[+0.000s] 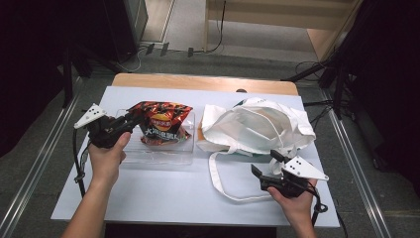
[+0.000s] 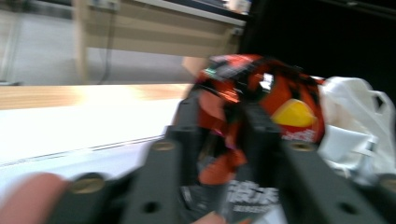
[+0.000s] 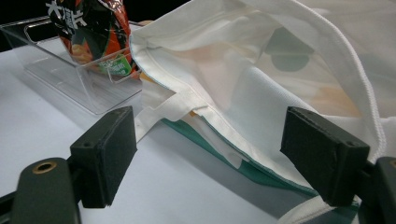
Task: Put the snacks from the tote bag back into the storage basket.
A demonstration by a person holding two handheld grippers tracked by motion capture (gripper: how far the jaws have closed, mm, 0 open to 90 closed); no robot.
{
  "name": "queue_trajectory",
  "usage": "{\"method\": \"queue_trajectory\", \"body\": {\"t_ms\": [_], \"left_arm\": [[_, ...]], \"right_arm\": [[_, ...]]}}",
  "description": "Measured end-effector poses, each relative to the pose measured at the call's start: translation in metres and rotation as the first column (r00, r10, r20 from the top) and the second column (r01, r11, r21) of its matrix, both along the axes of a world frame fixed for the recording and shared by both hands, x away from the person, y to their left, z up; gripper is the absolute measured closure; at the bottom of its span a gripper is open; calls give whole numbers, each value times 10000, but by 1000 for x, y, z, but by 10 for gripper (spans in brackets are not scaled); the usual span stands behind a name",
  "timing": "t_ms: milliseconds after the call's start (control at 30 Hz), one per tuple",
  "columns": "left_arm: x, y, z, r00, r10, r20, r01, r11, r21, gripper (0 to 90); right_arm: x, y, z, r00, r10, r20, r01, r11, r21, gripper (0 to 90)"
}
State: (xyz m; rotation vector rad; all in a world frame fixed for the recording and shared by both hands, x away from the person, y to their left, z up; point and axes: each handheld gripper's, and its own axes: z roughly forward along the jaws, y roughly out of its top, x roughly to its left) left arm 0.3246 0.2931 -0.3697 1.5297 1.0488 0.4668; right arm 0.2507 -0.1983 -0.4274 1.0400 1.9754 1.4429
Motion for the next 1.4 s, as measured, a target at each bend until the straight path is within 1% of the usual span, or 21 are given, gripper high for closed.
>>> {"method": "queue_trajectory", "body": {"t_ms": [67, 133, 200, 300, 367, 467, 533, 600, 667, 733, 767, 800, 867, 933, 967, 1033, 1100, 1200, 1267, 1300, 1400], "left_arm": [[-1, -1, 0, 9998, -201, -8, 201, 9998, -77, 881], [-1, -2, 2, 9986, -406, -327, 400, 9990, -190, 900], [-4, -3, 5, 9976, -564, -401, 554, 9981, -261, 900], [-8, -3, 9, 9904, -1305, -458, 1257, 9874, -957, 900], [-11, -2, 13, 9833, -1789, -327, 1733, 9762, -1305, 900], [-12, 1, 16, 9825, -1810, -445, 1732, 9748, -1407, 900], [-8, 4, 14, 9889, -1269, -771, 1179, 9868, -1112, 900], [-2, 8, 9, 9917, -780, -1022, 685, 9933, -934, 900], [4, 12, 6, 9933, -392, -1085, 285, 9948, -980, 900], [9, 12, 5, 9957, 169, -913, -224, 9980, -591, 900], [12, 12, 5, 9950, 397, -912, -452, 9972, -592, 900], [15, 12, 5, 9933, 691, -928, -747, 9955, -583, 892], [21, 11, 6, 9879, 1257, -912, -1276, 9917, -155, 775], [26, 9, 6, 9862, 1347, -962, -1341, 9909, 123, 702], [28, 7, 5, 9828, 1551, -999, -1516, 9875, 420, 640], [31, 5, 6, 9730, 2092, -976, -2024, 9764, 753, 510], [32, 3, 7, 9586, 2679, -970, -2578, 9605, 1051, 344], [31, 0, 8, 9471, 3083, -898, -2960, 9466, 1276, 264], [31, -3, 8, 9377, 3363, -868, -3204, 9341, 1576, 208], [30, -3, 8, 9371, 3381, -865, -3222, 9335, 1577, 183], [23, 0, 8, 9520, 2982, -690, -2888, 9498, 1200, 144]], "right_arm": [[0, 0, 0, 10000, -14, 10, 14, 10000, -8, 190], [0, -1, 0, 10000, -29, -8, 29, 10000, -2, 190], [0, -1, 0, 10000, -39, -21, 39, 10000, 8, 190], [0, -1, 0, 10000, -34, -14, 34, 10000, 3, 190], [0, -1, 0, 10000, -41, -14, 41, 10000, 3, 190], [-1, -1, 0, 10000, -50, 7, 50, 10000, 11, 190], [-1, -1, 1, 10000, -57, 5, 57, 10000, 19, 190], [0, -1, 1, 10000, -82, -30, 82, 10000, 39, 190], [0, -1, 0, 10000, -68, -13, 68, 10000, -19, 190], [0, 0, 0, 10000, -69, -31, 69, 10000, -19, 190], [1, 0, 0, 10000, -72, -23, 72, 10000, -38, 190], [1, 0, 0, 10000, -79, -40, 79, 10000, -36, 190], [1, 0, 0, 10000, -77, -26, 77, 10000, -45, 190], [1, 0, -1, 10000, -89, -39, 89, 10000, -37, 190], [1, -1, -1, 9999, -99, -62, 99, 9999, -20, 190], [0, -2, -1, 9999, -106, -46, 106, 9999, -14, 190], [0, -3, -1, 9999, -128, -59, 127, 9999, -1, 190], [0, -3, -1, 9999, -126, 0, 126, 9999, -6, 191], [0, -3, -1, 9999, -143, -18, 143, 9999, -7, 191], [-1, -3, -1, 9999, -143, -25, 143, 9999, -6, 190], [-1, -3, 0, 9999, -134, -17, 134, 9999, -21, 190]]}}
